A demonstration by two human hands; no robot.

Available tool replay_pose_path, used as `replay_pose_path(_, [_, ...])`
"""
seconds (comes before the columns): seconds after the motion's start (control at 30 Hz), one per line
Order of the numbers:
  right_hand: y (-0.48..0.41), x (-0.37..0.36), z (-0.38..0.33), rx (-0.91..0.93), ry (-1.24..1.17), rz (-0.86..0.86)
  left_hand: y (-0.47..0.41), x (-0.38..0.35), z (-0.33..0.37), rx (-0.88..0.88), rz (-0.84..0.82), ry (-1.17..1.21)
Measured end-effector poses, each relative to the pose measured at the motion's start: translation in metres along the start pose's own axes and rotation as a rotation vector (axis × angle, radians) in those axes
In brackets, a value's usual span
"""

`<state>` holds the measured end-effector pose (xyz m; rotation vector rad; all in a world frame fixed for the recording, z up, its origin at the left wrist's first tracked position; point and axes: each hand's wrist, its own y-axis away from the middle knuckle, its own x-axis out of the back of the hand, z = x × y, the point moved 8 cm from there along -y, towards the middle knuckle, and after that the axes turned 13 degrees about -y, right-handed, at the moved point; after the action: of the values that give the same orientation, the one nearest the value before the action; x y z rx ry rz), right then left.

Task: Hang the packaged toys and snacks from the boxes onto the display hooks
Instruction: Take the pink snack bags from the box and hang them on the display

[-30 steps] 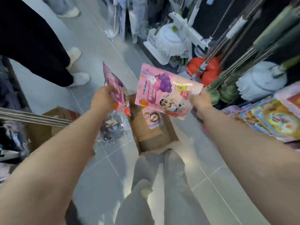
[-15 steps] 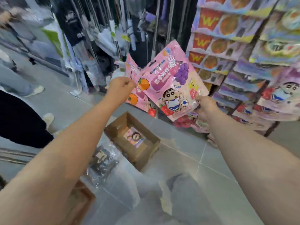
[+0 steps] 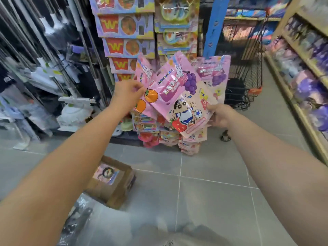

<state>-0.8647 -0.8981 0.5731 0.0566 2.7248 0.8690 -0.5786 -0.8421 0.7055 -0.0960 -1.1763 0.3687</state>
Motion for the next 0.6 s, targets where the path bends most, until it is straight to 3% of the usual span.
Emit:
replay_pose_path(0.07, [-0.003,0.029,-0.017,0.014,0.144,0.091,-0.008,-0.015,0.038,-0.088,-0.038,-0.017])
replay_pose_path(0.17, [0.006,0.041,-0.071,0.304,0.295,0.196,-0.014,-0.04,0.097,-0.263,-0.102,-0.144])
replay_pose_path(0.23, [0.009,0.031,-0.099,0.47,0.329,0.099,-0.017,-0.054,0.128,-0.369,-0.138,-0.22])
replay_pose_path(0.33, [0.009,0.025,-0.122,0.546,0.552,-0.009,-0.028,-0.065,0.152,-0.451,-0.18,-0.235])
replay_pose_path(0.43, [-0.001,0.033,-0.151,0.64,0.857,0.056,-0.049,-0.075,0.169,-0.527,-0.224,-0.218])
replay_pose_path(0.6, [-0.019,0.032,-0.186,0.702,0.877,0.0,-0.097,-0.094,0.184,-0.597,-0.306,-0.17])
